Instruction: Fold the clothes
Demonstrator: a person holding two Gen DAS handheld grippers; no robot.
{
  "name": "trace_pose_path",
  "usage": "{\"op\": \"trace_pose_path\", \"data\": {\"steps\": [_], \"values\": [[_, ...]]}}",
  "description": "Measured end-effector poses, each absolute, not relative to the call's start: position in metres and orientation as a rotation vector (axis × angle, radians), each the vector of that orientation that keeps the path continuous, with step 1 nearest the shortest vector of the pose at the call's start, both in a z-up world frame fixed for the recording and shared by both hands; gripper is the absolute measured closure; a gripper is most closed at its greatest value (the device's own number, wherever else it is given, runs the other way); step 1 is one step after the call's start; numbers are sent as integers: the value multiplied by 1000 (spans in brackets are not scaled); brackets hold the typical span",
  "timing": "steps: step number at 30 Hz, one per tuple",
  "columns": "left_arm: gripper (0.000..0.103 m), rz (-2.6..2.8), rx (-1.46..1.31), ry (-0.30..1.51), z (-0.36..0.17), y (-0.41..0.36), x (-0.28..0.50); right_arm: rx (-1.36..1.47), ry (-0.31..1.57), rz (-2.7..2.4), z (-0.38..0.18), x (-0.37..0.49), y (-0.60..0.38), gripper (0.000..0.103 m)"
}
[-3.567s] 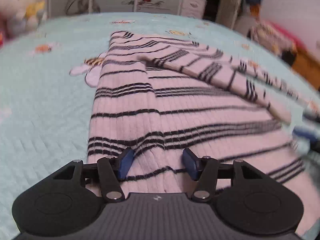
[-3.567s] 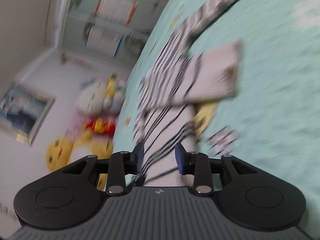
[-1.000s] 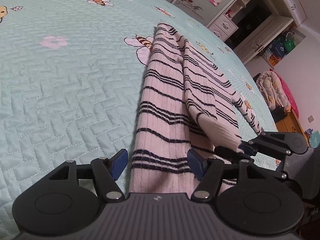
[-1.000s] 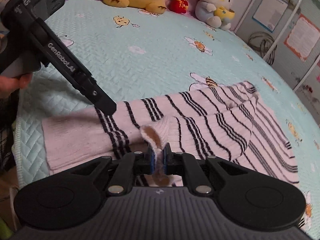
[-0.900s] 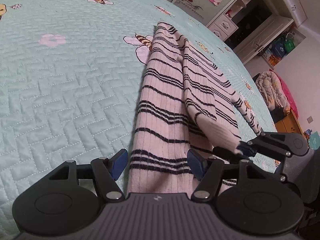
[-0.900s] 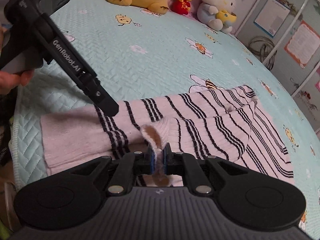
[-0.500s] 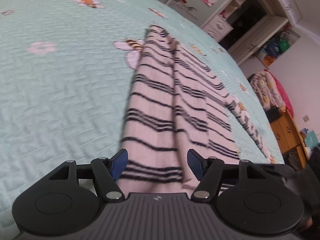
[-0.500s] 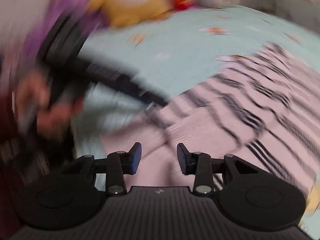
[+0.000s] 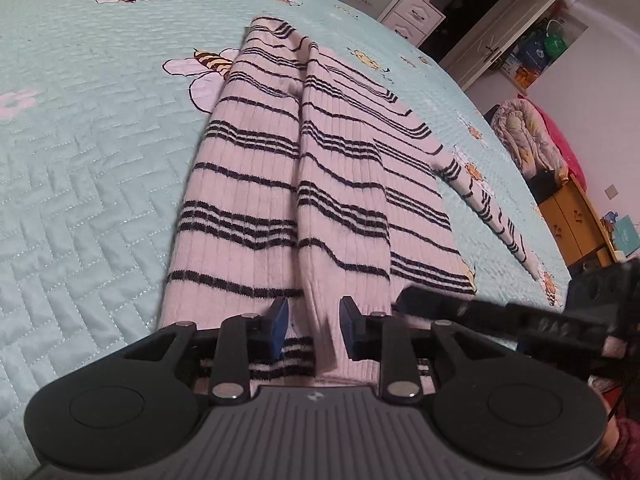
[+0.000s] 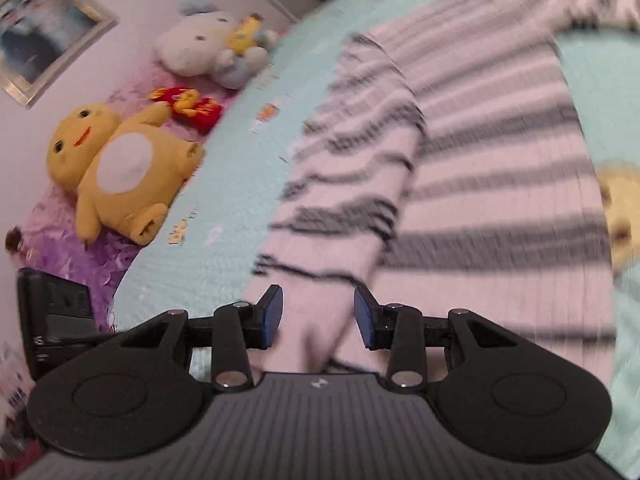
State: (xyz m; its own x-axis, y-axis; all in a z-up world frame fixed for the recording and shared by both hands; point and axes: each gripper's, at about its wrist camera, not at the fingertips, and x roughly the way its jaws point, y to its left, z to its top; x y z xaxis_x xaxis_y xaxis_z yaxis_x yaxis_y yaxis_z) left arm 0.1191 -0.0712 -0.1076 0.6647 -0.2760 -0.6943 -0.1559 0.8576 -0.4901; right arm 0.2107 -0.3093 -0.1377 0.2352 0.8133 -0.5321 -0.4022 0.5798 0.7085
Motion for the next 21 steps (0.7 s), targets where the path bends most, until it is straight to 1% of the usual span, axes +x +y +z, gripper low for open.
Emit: {"op": "trace_pose_path", "data": {"steps": [3,4,5,6,7,8,10,13,14,15,17,18,20,21], "values": [[75,-75,-516,853,-107,-78,120,562,1083,877,-155,207,-308,63],[77,-77,-510,855,-108,-79,121,559,1081,879,-157,206,-305,63],[79,-78,-504,857,-108,-80,121,555,1077,881,-158,205,-303,65],[93,-91,-512,854,-107,-79,121,545,1070,883,-157,204,-301,80],[100,-103,-519,852,-106,-78,121,537,1070,885,-156,205,-300,93],[100,-116,-528,849,-104,-77,121,529,1071,887,-155,206,-298,98],[100,-166,-569,820,-97,-73,118,546,1060,907,-152,206,-299,98],[100,-148,-530,842,-96,-70,118,545,1062,927,-149,205,-301,98],[100,-114,-527,869,-102,-68,120,532,1073,936,-151,207,-300,97],[98,-82,-525,895,-108,-65,122,528,1086,943,-155,208,-300,92],[97,-76,-580,897,-114,-58,120,519,1110,957,-162,210,-299,91],[95,-67,-560,884,-108,-59,119,516,1103,970,-160,211,-301,88],[84,-33,-487,855,-92,-63,117,508,1086,997,-156,213,-306,85],[77,-9,-452,826,-82,-65,118,488,1064,996,-150,216,-310,85]]}}
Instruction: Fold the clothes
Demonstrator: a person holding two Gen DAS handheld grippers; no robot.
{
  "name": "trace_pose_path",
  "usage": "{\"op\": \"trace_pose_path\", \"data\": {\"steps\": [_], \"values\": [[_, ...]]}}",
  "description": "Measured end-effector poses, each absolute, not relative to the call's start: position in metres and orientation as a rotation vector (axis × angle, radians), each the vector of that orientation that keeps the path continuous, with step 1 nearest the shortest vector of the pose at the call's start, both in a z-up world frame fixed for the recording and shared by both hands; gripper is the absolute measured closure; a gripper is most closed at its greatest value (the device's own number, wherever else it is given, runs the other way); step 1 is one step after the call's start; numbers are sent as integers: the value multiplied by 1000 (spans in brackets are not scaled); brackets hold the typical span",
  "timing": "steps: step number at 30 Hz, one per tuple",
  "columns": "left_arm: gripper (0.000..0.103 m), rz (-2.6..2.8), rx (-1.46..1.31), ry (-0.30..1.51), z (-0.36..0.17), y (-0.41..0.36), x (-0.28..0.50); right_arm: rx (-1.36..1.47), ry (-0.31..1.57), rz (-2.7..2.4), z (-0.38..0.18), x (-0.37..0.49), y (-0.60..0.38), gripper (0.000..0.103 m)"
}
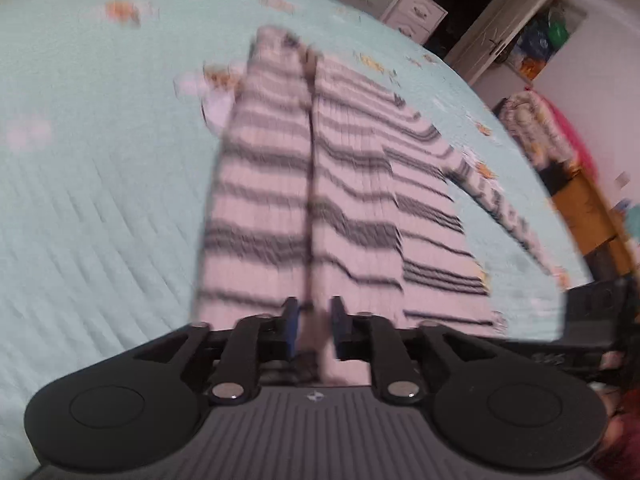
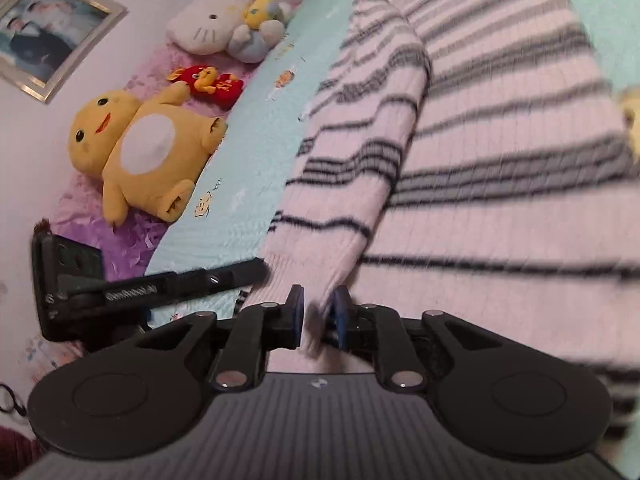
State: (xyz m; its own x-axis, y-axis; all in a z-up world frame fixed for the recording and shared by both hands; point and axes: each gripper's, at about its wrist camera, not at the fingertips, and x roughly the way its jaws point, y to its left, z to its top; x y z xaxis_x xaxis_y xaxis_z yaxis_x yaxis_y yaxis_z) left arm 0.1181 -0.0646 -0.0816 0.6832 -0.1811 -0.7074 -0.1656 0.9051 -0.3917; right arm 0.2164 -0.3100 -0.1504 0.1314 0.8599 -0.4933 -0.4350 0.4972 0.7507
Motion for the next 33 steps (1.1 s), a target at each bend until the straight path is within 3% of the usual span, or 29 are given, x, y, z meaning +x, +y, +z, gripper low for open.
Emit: {"op": "trace_pose_path", "data": {"steps": [3,7,10,13,15,22,24,25,26,27,33], "values": [[70,-43,-446,732,-55,-66,130,416,966,962,-129,232,-324,81],[70,-175,-460,699,-57,-85,183,273,850,868,-97,277,-322,78],[71,-177,-402,676,-77,-92,226,167,787,824,-77,322,-299,76],[73,-136,-468,720,-113,-72,260,75,730,806,-63,369,-261,60],[76,-98,-507,735,-130,-58,266,52,713,802,-60,397,-233,59],[73,-142,-457,634,-147,-58,247,-148,705,764,-64,461,-134,50],[73,-150,-472,628,-148,-56,246,-195,738,728,-73,476,-119,57],[73,-157,-486,625,-149,-54,246,-212,746,707,-77,483,-116,66],[73,-163,-499,621,-151,-52,245,-230,753,686,-82,489,-113,93],[73,-169,-512,618,-152,-49,245,-247,760,664,-86,495,-109,100],[73,-199,-542,610,-154,-43,242,-228,737,622,-126,509,-105,101]]}}
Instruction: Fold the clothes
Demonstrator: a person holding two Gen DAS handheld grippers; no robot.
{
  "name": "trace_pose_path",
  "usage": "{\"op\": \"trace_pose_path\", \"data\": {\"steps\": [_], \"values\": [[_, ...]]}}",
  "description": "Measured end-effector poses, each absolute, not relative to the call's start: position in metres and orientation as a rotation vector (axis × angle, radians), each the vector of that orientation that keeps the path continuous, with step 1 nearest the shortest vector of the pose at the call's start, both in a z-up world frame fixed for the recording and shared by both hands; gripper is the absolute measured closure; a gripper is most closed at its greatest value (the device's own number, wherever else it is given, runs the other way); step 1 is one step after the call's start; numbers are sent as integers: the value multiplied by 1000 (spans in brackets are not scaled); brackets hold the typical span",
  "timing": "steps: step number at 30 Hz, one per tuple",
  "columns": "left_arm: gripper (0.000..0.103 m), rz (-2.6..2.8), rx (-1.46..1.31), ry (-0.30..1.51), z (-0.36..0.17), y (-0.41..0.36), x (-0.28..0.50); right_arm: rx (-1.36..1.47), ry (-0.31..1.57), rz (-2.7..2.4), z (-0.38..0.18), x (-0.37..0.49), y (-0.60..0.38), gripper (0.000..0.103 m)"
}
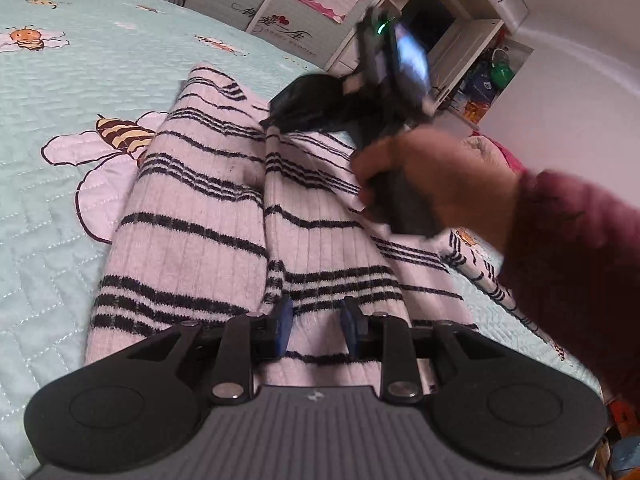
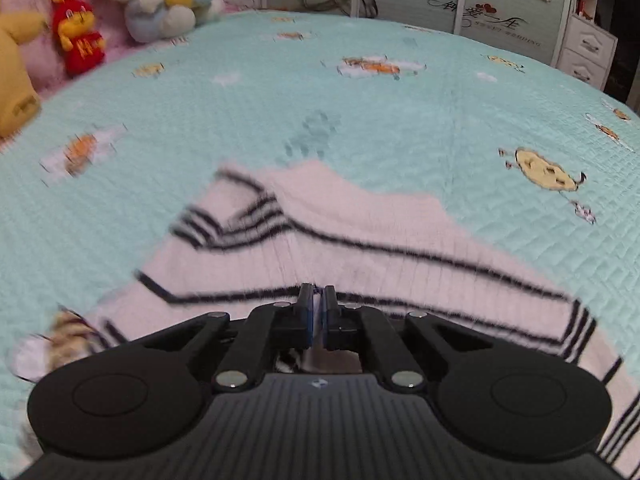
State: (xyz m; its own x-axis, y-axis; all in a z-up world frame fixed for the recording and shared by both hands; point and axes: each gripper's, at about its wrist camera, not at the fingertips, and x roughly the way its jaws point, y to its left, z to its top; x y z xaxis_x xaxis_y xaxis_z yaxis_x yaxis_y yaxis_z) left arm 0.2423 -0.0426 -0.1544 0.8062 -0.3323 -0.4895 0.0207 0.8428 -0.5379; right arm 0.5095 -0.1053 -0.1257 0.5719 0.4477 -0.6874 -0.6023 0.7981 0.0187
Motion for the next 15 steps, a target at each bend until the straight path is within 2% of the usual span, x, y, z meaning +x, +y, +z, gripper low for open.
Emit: {"op": "trace_pose_path", "data": {"steps": [3,7,9,11,12,15], "values": [[73,-213,-565,606,-156,-38,241,-190,675,618,-136,503,-109,100],[73,-214,-565,605,-156,-40,240,67,635,636,-119,500,-148,92],[73,-214,-564,604,-157,-41,241,182,601,686,-104,486,-167,91],[73,-215,-566,603,-157,-41,241,241,621,783,-98,477,-171,88],[73,-215,-567,602,-157,-41,241,270,631,832,-95,472,-173,83],[73,-218,-573,600,-157,-40,241,191,709,775,-118,484,-157,81]]}}
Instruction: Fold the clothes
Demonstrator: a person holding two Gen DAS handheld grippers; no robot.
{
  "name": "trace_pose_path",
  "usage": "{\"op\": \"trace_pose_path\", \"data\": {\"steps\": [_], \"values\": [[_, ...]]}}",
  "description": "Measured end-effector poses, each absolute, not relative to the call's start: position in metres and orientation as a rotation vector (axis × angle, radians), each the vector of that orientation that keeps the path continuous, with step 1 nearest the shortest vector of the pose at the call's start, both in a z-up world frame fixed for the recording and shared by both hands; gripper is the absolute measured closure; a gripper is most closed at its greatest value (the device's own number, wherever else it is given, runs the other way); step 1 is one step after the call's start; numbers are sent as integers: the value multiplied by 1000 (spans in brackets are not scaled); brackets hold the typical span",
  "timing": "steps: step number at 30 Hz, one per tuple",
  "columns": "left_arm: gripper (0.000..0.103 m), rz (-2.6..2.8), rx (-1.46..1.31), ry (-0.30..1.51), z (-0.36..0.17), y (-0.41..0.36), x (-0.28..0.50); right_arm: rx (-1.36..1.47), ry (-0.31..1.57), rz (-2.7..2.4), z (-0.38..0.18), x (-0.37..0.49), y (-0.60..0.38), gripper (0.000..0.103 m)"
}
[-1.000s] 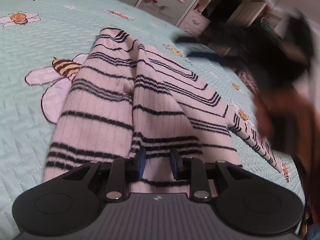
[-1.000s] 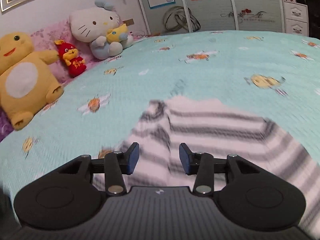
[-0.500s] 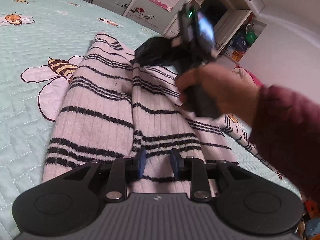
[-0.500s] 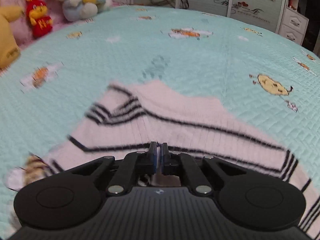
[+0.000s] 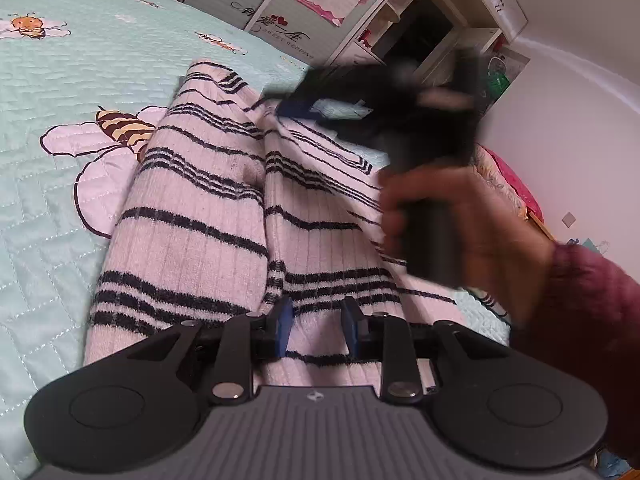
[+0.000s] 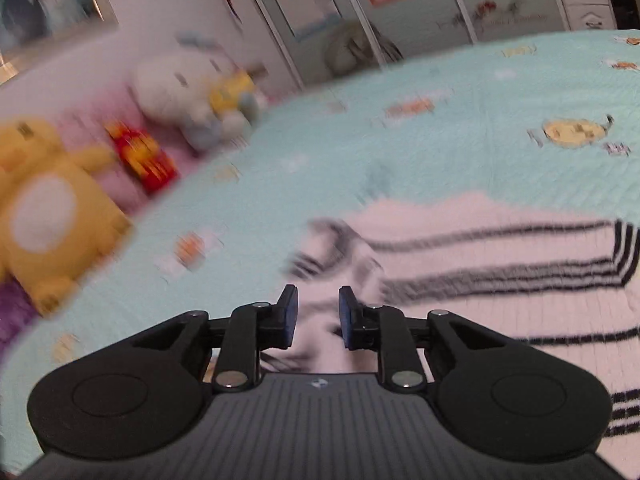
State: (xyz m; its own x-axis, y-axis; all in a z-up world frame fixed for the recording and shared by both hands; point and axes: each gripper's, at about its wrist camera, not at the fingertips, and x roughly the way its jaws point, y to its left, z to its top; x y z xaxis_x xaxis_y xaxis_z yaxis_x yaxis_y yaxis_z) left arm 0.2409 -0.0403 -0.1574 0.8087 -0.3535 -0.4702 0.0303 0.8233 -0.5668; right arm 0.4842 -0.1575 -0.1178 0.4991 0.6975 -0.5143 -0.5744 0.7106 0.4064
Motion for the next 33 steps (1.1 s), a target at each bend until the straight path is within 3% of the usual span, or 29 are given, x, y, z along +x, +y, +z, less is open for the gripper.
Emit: {"op": "trace_pose_path", "data": {"steps": [4,13,18,23,28,29,30,32,33], "values": [[73,-226,-591,595,-159,-37,241,208,731,676,-147,504,-155,85],[73,-239,-624,583,-163,-33,240,239,548,636,-104,463,-175,79],[72,-242,-634,578,-165,-34,241,300,684,699,-128,484,-175,74],[72,-251,-654,574,-167,-30,242,344,760,680,-142,506,-181,80],[72,-257,-669,573,-168,-27,243,368,633,680,-114,468,-199,73],[72,-257,-670,574,-167,-27,243,377,634,708,-114,460,-200,67],[72,-257,-673,574,-167,-27,244,386,635,736,-114,453,-201,58],[72,-255,-676,577,-167,-27,244,372,716,729,-128,452,-198,52],[72,-253,-677,579,-167,-27,244,369,768,705,-138,454,-199,55]]}}
